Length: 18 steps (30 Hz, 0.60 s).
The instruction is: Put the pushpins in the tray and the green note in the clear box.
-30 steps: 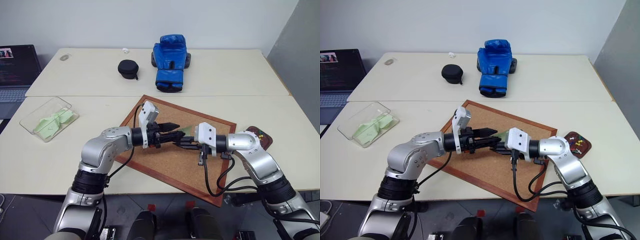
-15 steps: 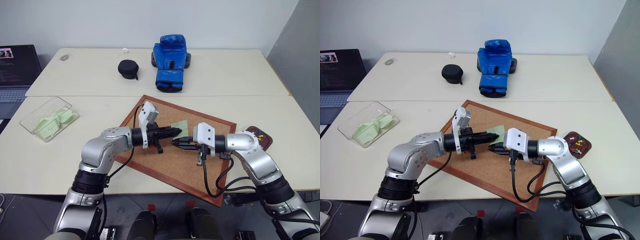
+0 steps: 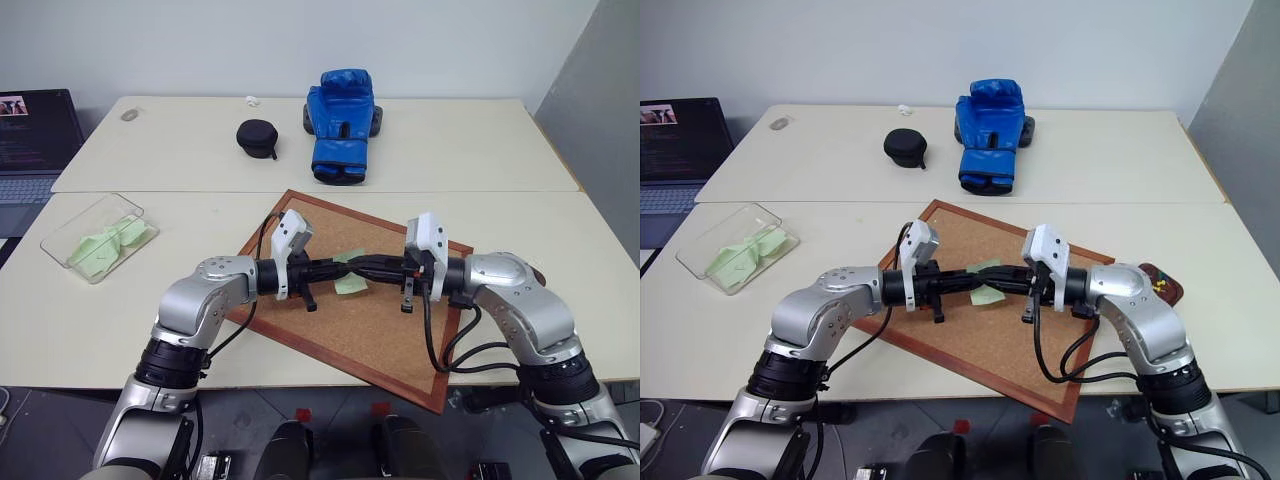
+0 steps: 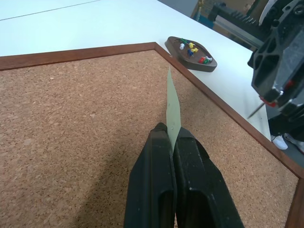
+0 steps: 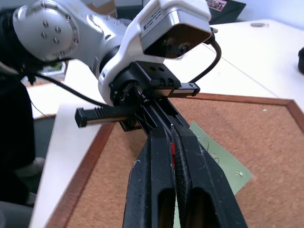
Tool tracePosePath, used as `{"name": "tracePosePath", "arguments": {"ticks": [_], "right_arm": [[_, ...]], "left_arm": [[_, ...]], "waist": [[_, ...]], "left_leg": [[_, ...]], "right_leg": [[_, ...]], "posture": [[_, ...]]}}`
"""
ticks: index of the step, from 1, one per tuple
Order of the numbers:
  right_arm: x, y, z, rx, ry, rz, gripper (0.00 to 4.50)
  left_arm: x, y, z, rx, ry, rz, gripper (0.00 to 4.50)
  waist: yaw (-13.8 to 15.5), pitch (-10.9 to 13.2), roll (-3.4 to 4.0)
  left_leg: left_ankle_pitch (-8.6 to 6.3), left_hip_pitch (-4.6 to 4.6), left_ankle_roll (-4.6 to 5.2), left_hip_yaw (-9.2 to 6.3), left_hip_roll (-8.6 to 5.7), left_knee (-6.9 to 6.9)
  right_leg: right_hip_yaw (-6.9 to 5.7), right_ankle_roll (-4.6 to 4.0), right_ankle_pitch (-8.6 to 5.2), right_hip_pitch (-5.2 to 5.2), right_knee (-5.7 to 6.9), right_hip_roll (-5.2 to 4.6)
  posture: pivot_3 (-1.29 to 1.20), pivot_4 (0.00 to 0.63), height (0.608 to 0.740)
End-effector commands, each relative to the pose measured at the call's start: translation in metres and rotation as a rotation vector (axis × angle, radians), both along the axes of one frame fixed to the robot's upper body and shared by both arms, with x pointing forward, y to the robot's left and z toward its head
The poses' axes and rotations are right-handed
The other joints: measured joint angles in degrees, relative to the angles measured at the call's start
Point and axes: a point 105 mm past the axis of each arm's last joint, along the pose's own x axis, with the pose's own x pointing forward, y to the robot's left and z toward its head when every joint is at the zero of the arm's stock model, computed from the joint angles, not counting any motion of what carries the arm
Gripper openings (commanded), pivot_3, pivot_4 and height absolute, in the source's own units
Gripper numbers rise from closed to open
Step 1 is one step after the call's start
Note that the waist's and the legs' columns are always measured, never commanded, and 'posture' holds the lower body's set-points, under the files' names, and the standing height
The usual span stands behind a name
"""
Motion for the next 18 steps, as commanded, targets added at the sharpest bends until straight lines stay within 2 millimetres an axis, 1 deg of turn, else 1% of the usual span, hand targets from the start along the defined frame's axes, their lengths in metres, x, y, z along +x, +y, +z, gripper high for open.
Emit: {"name": "tracePosePath", "arguments": {"ticks": [1, 3, 6, 7, 9, 10, 11, 13, 16, 18], "right_arm": [[-0.002, -0.003, 0.013, 0.057, 0.008, -0.028, 0.0], [0.004, -0.011, 0.017, 0.082, 0.027, -0.09, 0.0], [0.015, -0.033, 0.022, 0.104, 0.033, -0.222, 0.0], [0.021, -0.045, 0.023, 0.106, 0.029, -0.289, 0.0], [0.033, -0.085, 0.019, 0.097, 0.036, -0.497, 0.0], [0.036, -0.106, 0.013, 0.07, 0.043, -0.601, 0.0], [0.037, -0.122, 0.008, 0.044, 0.049, -0.679, 0.0], [0.034, -0.144, 0.001, 0.007, 0.057, -0.793, 0.0], [0.028, -0.178, -0.011, -0.026, 0.087, -0.974, 0.0], [0.024, -0.193, -0.017, -0.041, 0.101, -1.07, 0.0]], "left_arm": [[0.0, -0.001, 0.008, -0.015, -0.042, -0.01, 0.01], [-0.001, -0.001, 0.009, -0.016, -0.045, -0.01, 0.01], [-0.003, -0.001, 0.013, -0.014, -0.065, -0.017, 0.01], [-0.004, -0.003, 0.015, -0.017, -0.072, -0.022, 0.01], [-0.01, -0.008, 0.02, -0.005, -0.121, -0.057, 0.01], [-0.014, -0.012, 0.021, 0.018, -0.161, -0.082, 0.01], [-0.018, -0.015, 0.021, 0.045, -0.205, -0.108, 0.01], [-0.024, -0.02, 0.024, 0.078, -0.28, -0.15, 0.01], [-0.028, -0.032, 0.034, 0.074, -0.387, -0.185, 0.01], [-0.029, -0.038, 0.035, 0.109, -0.477, -0.208, 0.01]], "waist": [[0.0, 0.0, 0.0], [0.0, 0.0, 0.0], [0.0, 0.0, 0.0], [0.0, 0.0, 0.0], [0.1, 0.0, 0.0], [0.3, 0.0, 0.0], [0.5, 0.0, 0.0], [0.6, 0.0, 0.0], [0.6, 0.0, 0.01], [0.4, 0.0, 0.03]], "left_leg": [[0.0, 0.0, 0.0, 0.0, 0.0, 0.0], [-0.01, 0.0, 0.02, -0.01, 0.0, 0.0], [-0.01, -0.01, 0.03, 0.01, -0.01, 0.02], [-0.02, -0.01, 0.04, 0.02, -0.02, 0.02], [-0.03, -0.01, 0.06, 0.01, -0.02, 0.02], [-0.03, -0.03, 0.06, 0.0, -0.02, 0.01], [-0.03, -0.07, 0.06, -0.02, -0.04, 0.02], [-0.03, -0.11, 0.05, 0.0, -0.08, 0.01], [-0.03, -0.09, 0.07, 0.14, -0.07, 0.0], [-0.04, -0.07, 0.09, 0.26, -0.05, 0.02]], "right_leg": [[0.0, 0.0, 0.0, 0.0, 0.0, 0.0], [0.0, 0.0, 0.0, 0.0, 0.01, 0.0], [0.0, 0.0, 0.0, 0.0, 0.02, 0.0], [0.0, 0.0, 0.0, 0.0, 0.02, 0.0], [0.01, 0.0, 0.0, 0.0, 0.01, -0.01], [0.02, 0.0, 0.0, 0.0, 0.01, -0.01], [0.03, 0.0, 0.0, 0.01, -0.01, -0.04], [0.07, 0.0, 0.0, 0.0, -0.03, -0.05], [0.11, 0.0, 0.0, -0.01, -0.02, -0.04], [0.13, 0.0, 0.0, 0.0, 0.01, -0.02]], "posture": [[0.0, 0.15, 0.74], [0.0, 0.15, 0.74], [0.0, 0.15, 0.74], [0.0, 0.15, 0.74], [0.0, 0.15, 0.74], [0.0, 0.15, 0.74], [0.0, 0.15, 0.74], [0.0, 0.15, 0.74], [0.0, 0.15, 0.74], [0.0, 0.15, 0.74]]}}
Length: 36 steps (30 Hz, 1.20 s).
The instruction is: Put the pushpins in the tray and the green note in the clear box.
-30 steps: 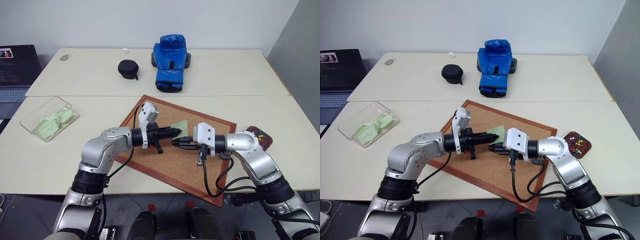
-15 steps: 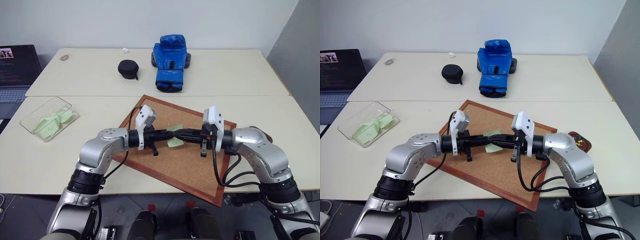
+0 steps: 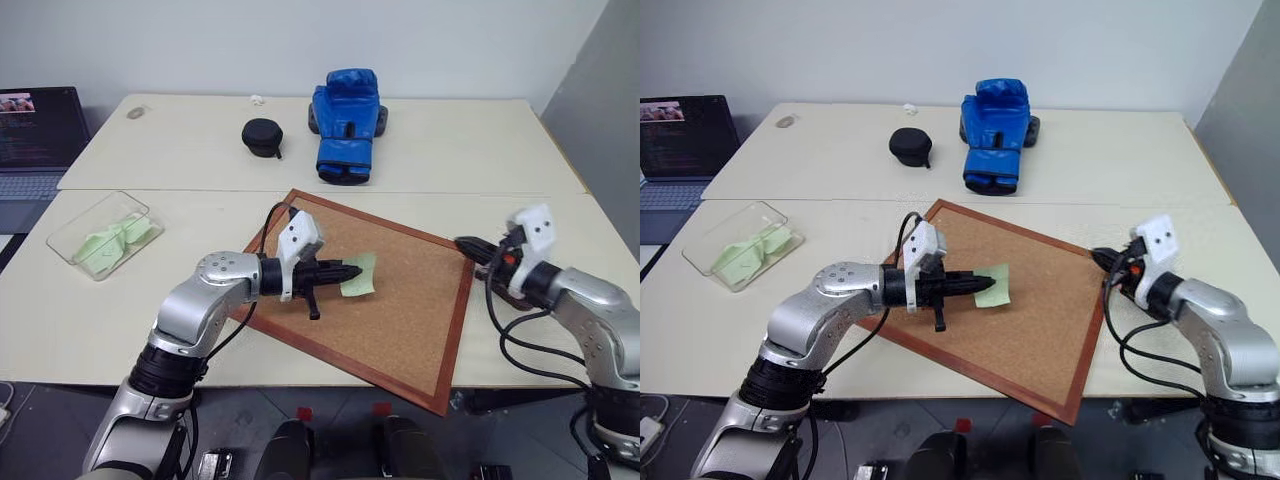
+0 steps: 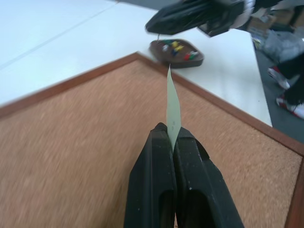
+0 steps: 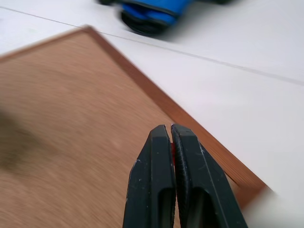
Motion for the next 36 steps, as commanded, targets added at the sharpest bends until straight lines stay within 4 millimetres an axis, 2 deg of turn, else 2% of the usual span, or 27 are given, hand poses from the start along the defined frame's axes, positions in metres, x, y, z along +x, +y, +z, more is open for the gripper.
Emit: {"name": "tracePosePath", "arguments": {"ticks": [1, 6, 13, 22, 32, 36], "right_arm": [[-0.008, -0.034, 0.005, -0.04, -0.026, -0.202, 0.0], [-0.012, -0.05, -0.005, -0.021, -0.021, -0.328, 0.0], [-0.01, -0.052, -0.011, 0.035, -0.002, -0.358, 0.0], [-0.007, -0.054, -0.015, 0.048, 0.009, -0.37, 1.94], [-0.003, -0.052, -0.012, -0.007, -0.016, -0.35, 1.94], [0.0, -0.051, -0.017, -0.032, -0.017, -0.342, 1.94]], "left_arm": [[-0.007, -0.017, 0.014, 0.038, -0.223, -0.083, 0.01], [-0.007, -0.037, 0.016, -0.011, -0.25, -0.111, 0.01], [-0.008, -0.036, 0.011, 0.004, -0.246, -0.126, 0.01], [-0.007, -0.029, 0.007, 0.017, -0.246, -0.107, 0.0], [-0.009, -0.032, 0.006, 0.011, -0.241, -0.107, 0.0], [-0.009, -0.032, 0.006, 0.01, -0.242, -0.108, 0.0]], "waist": [[-0.1, 0.0, 0.02], [-0.6, 0.0, 0.05], [-0.5, 0.0, 0.06], [-0.5, 0.0, 0.07], [-0.5, 0.0, 0.07], [-0.5, 0.0, 0.07]], "left_leg": [[0.01, 0.04, 0.01, 0.05, 0.0, 0.0], [0.0, 0.2, 0.03, 0.3, 0.03, -0.02], [0.0, 0.22, 0.03, 0.36, 0.04, -0.03], [0.0, 0.21, 0.03, 0.37, 0.04, -0.02], [0.0, 0.21, 0.04, 0.37, 0.04, -0.02], [0.0, 0.21, 0.04, 0.38, 0.03, -0.02]], "right_leg": [[0.0, 0.0, 0.0, 0.02, 0.03, 0.0], [0.07, 0.01, 0.0, 0.08, 0.07, 0.11], [0.06, 0.01, 0.01, 0.08, 0.08, 0.13], [0.08, 0.01, 0.01, 0.08, 0.07, 0.11], [0.08, 0.01, 0.01, 0.09, 0.08, 0.11], [0.08, 0.01, 0.01, 0.08, 0.08, 0.11]], "posture": [[0.0, 0.15, 0.74], [0.0, 0.15, 0.74], [0.0, 0.15, 0.74], [0.0, 0.15, 0.74], [0.0, 0.15, 0.74], [0.0, 0.15, 0.74]]}}
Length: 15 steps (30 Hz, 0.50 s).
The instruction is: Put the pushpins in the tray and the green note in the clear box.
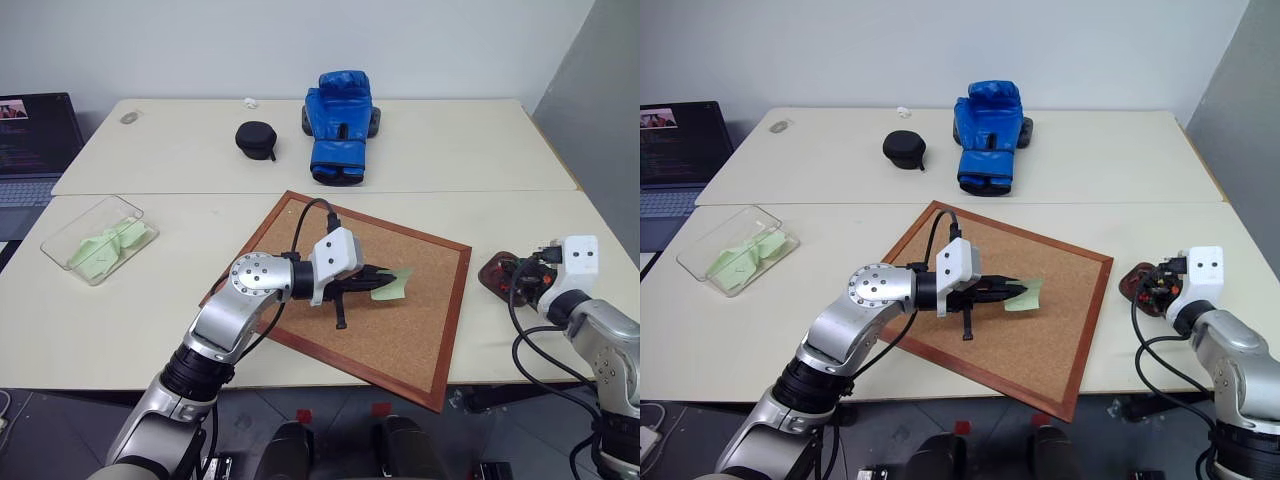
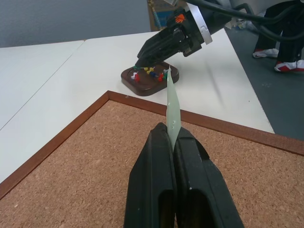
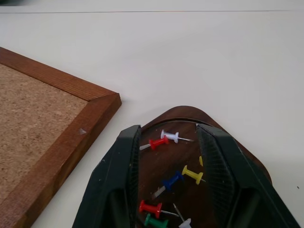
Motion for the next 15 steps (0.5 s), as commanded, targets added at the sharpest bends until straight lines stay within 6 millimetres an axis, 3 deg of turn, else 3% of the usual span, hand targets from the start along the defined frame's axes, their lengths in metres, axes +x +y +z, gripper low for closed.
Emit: {"name": "tracePosePath", "arguments": {"ticks": [1, 5, 8, 11, 15], "right_arm": [[0.004, 0.0, 0.009, -0.049, -0.048, 0.014, 1.94], [0.006, 0.002, 0.012, -0.074, -0.072, 0.038, 1.94], [0.003, 0.017, 0.021, -0.091, -0.11, 0.156, 1.94], [-0.005, 0.045, 0.033, -0.075, -0.144, 0.343, 1.94], [-0.026, 0.107, 0.071, -0.004, -0.222, 0.686, 1.94]], "left_arm": [[-0.003, -0.003, 0.009, -0.019, -0.043, -0.008, 0.0], [-0.001, 0.001, 0.01, -0.019, -0.044, 0.007, 0.0], [0.004, 0.007, 0.015, -0.037, -0.031, 0.051, 0.0], [0.015, 0.02, 0.023, -0.063, -0.022, 0.133, 0.0], [0.045, 0.066, 0.047, -0.169, 0.001, 0.402, 0.0]], "waist": [[0.0, 0.0, 0.0], [0.0, 0.0, 0.0], [0.0, 0.0, 0.01], [-0.1, 0.0, 0.01], [-0.2, 0.0, 0.0]], "left_leg": [[0.0, 0.0, 0.0, 0.0, 0.0, 0.0], [0.0, 0.0, 0.0, 0.0, 0.0, 0.0], [0.0, 0.0, 0.0, 0.01, 0.0, 0.0], [0.0, 0.01, 0.0, 0.0, 0.01, 0.01], [0.0, 0.01, 0.0, -0.05, 0.06, 0.01]], "right_leg": [[0.0, 0.0, 0.0, 0.0, 0.0, 0.0], [0.01, 0.0, 0.0, 0.0, 0.0, 0.0], [0.01, 0.0, 0.0, 0.0, 0.01, 0.0], [-0.01, 0.0, 0.0, 0.0, 0.01, 0.01], [-0.02, 0.0, 0.0, -0.01, 0.03, 0.02]], "posture": [[0.0, 0.15, 0.74], [0.0, 0.15, 0.74], [0.0, 0.15, 0.74], [0.0, 0.15, 0.74], [0.0, 0.15, 0.74]]}}
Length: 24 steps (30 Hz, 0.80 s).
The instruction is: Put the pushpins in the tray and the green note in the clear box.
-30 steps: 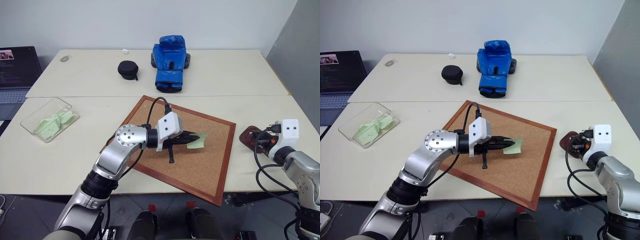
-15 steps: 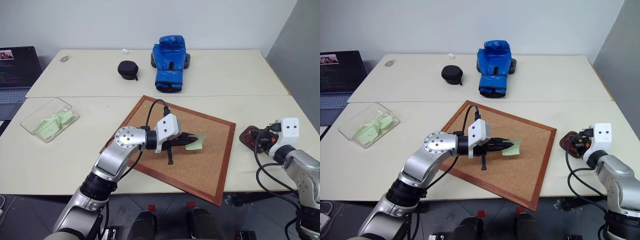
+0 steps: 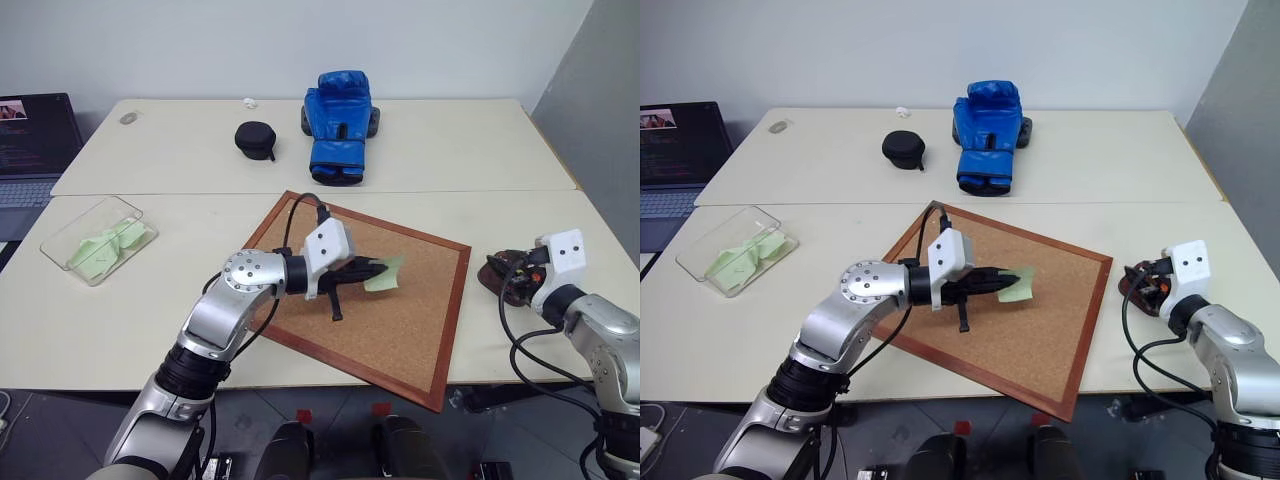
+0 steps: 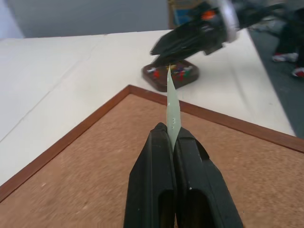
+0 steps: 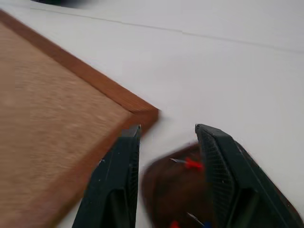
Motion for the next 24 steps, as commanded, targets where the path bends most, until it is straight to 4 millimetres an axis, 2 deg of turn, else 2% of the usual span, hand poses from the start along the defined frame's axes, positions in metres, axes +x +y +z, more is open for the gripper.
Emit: {"name": "tracePosePath", "arguments": {"ticks": [1, 4, 6, 7, 9, 12, 14, 17, 21, 24], "right_arm": [[-0.024, 0.066, 0.052, 0.068, -0.111, 0.373, 1.94], [-0.032, 0.092, 0.07, 0.102, -0.134, 0.522, 2.34], [-0.036, 0.107, 0.079, 0.11, -0.145, 0.6, 2.91], [-0.038, 0.114, 0.083, 0.112, -0.154, 0.639, 2.99], [-0.041, 0.128, 0.09, 0.122, -0.166, 0.71, 3.52], [-0.041, 0.14, 0.093, 0.129, -0.174, 0.773, 4.16], [-0.042, 0.147, 0.089, 0.135, -0.161, 0.809, 4.42], [-0.042, 0.152, 0.085, 0.14, -0.146, 0.838, 4.42], [-0.039, 0.157, 0.089, 0.153, -0.168, 0.857, 4.42], [-0.04, 0.159, 0.09, 0.16, -0.171, 0.863, 4.42]], "left_arm": [[0.026, 0.052, 0.038, -0.121, -0.035, 0.275, 0.0], [0.033, 0.09, 0.043, -0.143, -0.036, 0.456, 0.0], [0.039, 0.12, 0.044, -0.145, -0.047, 0.623, 0.0], [0.041, 0.14, 0.044, -0.149, -0.058, 0.73, 0.0], [0.042, 0.184, 0.044, -0.161, -0.082, 0.96, 0.0], [0.032, 0.243, 0.044, -0.154, -0.129, 1.274, 0.0], [0.024, 0.278, 0.045, -0.149, -0.156, 1.439, 0.0], [0.02, 0.298, 0.045, -0.16, -0.171, 1.529, 0.0], [0.019, 0.332, 0.052, -0.244, -0.195, 1.687, 0.0], [0.025, 0.343, 0.047, -0.287, -0.171, 1.718, 0.0]], "waist": [[-0.1, 0.0, -0.01], [-0.2, 0.0, -0.01], [-0.1, 0.0, -0.02], [-0.1, 0.0, -0.02], [0.1, 0.0, -0.04], [0.2, 0.0, -0.08], [0.3, 0.0, -0.08], [0.4, 0.0, -0.11], [0.9, 0.0, -0.18], [0.8, 0.0, -0.21]], "left_leg": [[0.0, 0.0, 0.0, -0.03, 0.01, 0.01], [0.0, 0.08, 0.0, -0.16, 0.02, 0.01], [0.0, 0.09, 0.0, -0.22, 0.02, 0.0], [0.0, 0.09, 0.0, -0.29, 0.0, 0.01], [0.0, 0.07, 0.0, -0.35, -0.01, 0.01], [0.0, 0.04, 0.0, -0.44, -0.01, 0.01], [0.0, 0.02, 0.0, -0.46, 0.0, 0.01], [0.0, -0.01, 0.0, -0.5, -0.01, 0.01], [0.0, -0.06, -0.01, -0.52, -0.1, 0.04], [0.0, -0.09, -0.01, -0.52, -0.09, 0.05]], "right_leg": [[-0.03, 0.0, 0.0, 0.01, 0.01, 0.01], [-0.06, 0.0, 0.0, 0.06, 0.02, 0.02], [-0.01, 0.0, 0.0, 0.05, 0.0, 0.0], [-0.07, 0.0, 0.0, 0.08, -0.01, -0.03], [-0.08, 0.0, 0.0, 0.07, -0.04, -0.04], [-0.1, 0.0, 0.0, 0.04, -0.04, -0.06], [-0.12, 0.0, 0.01, 0.02, -0.04, -0.07], [-0.17, -0.01, 0.01, 0.0, -0.04, -0.08], [-0.19, 0.0, 0.01, 0.0, -0.05, -0.18], [-0.22, 0.02, 0.03, -0.03, -0.05, -0.17]], "posture": [[0.0, 0.15, 0.74], [0.0, 0.15, 0.74], [0.0, 0.15, 0.74], [0.0, 0.15, 0.74], [0.0, 0.15, 0.74], [0.0, 0.15, 0.74], [0.0, 0.15, 0.74], [0.0, 0.15, 0.74], [0.0, 0.15, 0.74], [0.0, 0.15, 0.74]]}}
